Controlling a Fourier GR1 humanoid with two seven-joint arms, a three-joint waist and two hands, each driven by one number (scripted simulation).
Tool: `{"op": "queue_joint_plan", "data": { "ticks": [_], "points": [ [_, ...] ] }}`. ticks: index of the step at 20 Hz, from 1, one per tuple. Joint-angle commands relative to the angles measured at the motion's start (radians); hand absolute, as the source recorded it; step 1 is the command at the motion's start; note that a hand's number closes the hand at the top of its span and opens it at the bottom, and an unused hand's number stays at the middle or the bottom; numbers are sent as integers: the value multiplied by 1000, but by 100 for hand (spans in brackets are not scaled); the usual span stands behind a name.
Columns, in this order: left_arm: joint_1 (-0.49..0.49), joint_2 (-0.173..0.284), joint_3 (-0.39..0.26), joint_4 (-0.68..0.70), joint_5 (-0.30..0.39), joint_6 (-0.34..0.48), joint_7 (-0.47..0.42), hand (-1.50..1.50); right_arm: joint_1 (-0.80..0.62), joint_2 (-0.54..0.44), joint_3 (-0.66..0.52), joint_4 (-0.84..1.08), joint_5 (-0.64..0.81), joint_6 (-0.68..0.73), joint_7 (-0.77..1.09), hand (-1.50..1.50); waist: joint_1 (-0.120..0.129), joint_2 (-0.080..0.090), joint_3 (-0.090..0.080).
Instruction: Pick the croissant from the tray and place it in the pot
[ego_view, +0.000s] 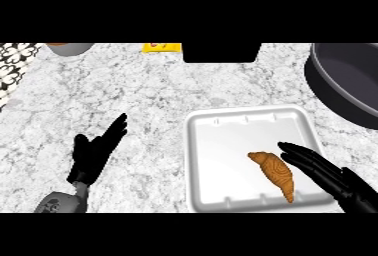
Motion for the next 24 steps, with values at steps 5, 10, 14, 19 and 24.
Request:
{"op": "queue_joint_plan", "data": {
  "ticks": [5,10,14,19,24],
  "points": [
    [-30,-16,19,89,-26,-34,-54,0,-99,5,9,136,-45,153,230,-150,11,5,1],
    [-9,-17,16,15,-15,-36,-6,0,-170,24,159,289,114,220,265,-150,22,4,2],
    [3,-11,40,-39,-27,-38,46,0,-247,60,81,441,127,279,180,-150,12,2,2],
    [-36,-79,57,73,-71,-39,-25,0,-217,99,9,528,215,236,21,-150,5,2,2],
    [11,-63,68,3,-91,-65,-8,0,-243,83,-101,590,174,319,-79,-150,6,2,2]
  ]
}}
